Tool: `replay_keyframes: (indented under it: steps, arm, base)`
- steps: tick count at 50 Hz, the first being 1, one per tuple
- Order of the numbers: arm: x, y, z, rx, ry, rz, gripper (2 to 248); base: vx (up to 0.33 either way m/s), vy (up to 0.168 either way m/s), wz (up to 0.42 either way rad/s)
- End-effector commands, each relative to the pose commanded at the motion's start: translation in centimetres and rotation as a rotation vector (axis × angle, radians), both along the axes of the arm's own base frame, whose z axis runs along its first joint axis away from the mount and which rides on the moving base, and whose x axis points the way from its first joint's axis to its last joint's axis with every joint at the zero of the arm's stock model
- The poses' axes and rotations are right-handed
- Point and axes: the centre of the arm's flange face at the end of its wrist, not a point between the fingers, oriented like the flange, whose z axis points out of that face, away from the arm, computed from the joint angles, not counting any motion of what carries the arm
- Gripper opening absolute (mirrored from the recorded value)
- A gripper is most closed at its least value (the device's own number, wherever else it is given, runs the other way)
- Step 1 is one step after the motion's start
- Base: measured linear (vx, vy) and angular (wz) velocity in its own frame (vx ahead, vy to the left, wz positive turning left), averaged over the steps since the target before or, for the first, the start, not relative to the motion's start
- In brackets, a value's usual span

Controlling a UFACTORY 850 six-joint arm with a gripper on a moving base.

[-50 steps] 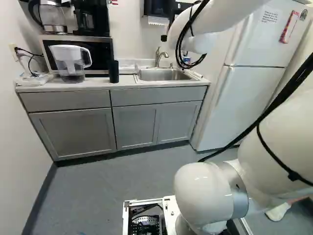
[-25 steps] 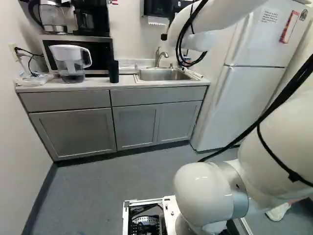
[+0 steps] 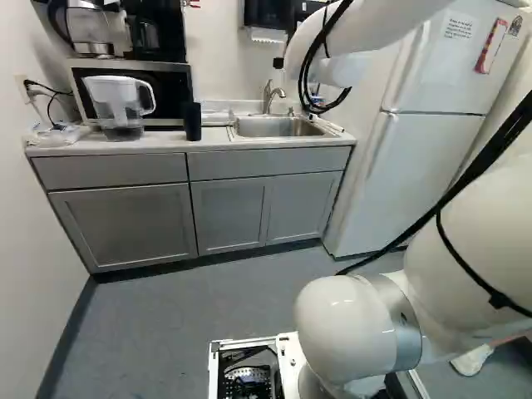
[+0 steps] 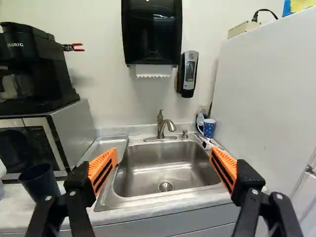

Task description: Rinse the cup and place it in the tray

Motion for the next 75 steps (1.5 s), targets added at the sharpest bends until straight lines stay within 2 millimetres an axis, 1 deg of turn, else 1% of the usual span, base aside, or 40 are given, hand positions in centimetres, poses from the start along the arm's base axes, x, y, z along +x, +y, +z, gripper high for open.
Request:
replay_keyframes:
  steps: [6,23,36,75]
  arm:
    - [0.00,0.00,0.00,0.000,0.000,0.000,247]
    - [0.00,0.00,0.00,0.000,0.000,0.000,247]
    - [0.00,0.00,0.00,0.000,0.000,0.000,247]
    - [0.00,0.00,0.00,0.000,0.000,0.000,247]
  base:
    - [0.012,-0.071,-0.130]
    - [0.003,0.008,0.021]
    - [0.058,-0.034,0.006]
    - [0.108,-0.071,0.003]
